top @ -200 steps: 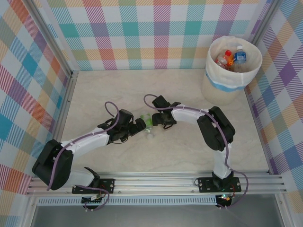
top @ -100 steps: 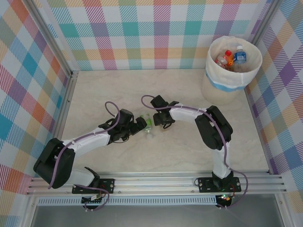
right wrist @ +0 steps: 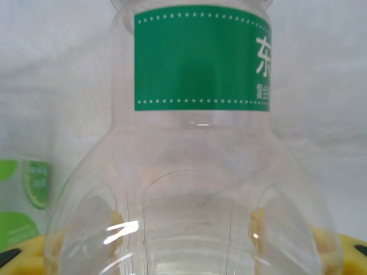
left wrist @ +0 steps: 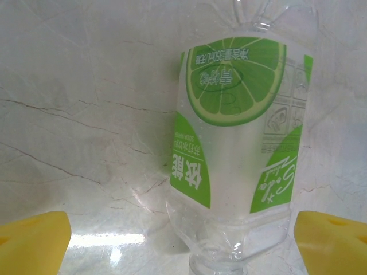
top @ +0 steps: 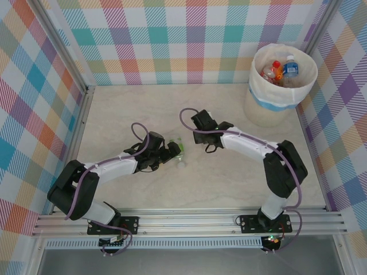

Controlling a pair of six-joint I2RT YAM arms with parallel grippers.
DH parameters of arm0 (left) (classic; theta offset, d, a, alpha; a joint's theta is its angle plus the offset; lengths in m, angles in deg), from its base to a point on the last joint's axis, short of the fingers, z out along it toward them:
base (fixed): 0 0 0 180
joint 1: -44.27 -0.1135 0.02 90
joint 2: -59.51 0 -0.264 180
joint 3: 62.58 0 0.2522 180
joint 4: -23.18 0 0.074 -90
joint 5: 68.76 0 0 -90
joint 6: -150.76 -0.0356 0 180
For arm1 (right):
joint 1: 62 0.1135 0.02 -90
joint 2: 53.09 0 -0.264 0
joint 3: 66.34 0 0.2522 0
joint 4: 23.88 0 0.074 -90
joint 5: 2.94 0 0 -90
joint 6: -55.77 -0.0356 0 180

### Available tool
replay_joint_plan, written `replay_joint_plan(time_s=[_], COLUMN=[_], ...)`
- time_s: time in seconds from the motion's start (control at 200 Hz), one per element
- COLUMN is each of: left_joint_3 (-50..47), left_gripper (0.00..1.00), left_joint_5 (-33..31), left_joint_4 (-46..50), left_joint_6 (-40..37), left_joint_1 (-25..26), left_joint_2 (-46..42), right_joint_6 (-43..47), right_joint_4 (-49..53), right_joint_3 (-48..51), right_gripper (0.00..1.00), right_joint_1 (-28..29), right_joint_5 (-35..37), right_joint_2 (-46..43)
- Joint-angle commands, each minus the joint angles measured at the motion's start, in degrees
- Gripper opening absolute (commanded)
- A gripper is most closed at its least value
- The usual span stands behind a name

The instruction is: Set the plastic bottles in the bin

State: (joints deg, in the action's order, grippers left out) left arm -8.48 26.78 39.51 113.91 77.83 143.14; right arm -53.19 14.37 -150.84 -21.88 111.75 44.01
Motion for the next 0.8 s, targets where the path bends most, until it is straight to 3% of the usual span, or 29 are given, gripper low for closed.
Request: replay_joint_plan(time_s=[0.0, 0.13, 0.365, 0.605, 0.795], left_joint_3=[1.67, 1.98, 1.59, 0.19, -0.47], left_gripper=[1.00, 1.00, 1.00, 1.00, 1.00], left_joint_5=[0.96, 1.13, 0.74, -0.27, 1.45], left_joint_4=[-1.29, -1.20, -0.81, -0.81, -3.29], left_joint_6=[0.63, 0.82, 1.16, 1.26, 0.72], left_joint_1=[-0.60, -0.69, -0.69, -1.04, -1.31], left_joint_2=[0.65, 0.98, 0.37, -0.88, -0.85], right_joint_6=[6.45, 11.13, 12.04, 13.07, 13.86], right_joint_4=[-1.47, -1.79, -3.55, -0.38, 3.30], right_joint_3=[-0.70, -3.52, -10.18, -23.68, -35.45], right_gripper=[0.54, 0.55, 0.54, 0.54, 0.55], right_joint_1=[-2.34, -7.90, -22.09, -32.27, -39.43], right_joint_5=[3.52, 2.28, -8.76, -16.18, -13.95], right_joint_2=[-5.04, -9.75, -14.75, -11.41, -4.18])
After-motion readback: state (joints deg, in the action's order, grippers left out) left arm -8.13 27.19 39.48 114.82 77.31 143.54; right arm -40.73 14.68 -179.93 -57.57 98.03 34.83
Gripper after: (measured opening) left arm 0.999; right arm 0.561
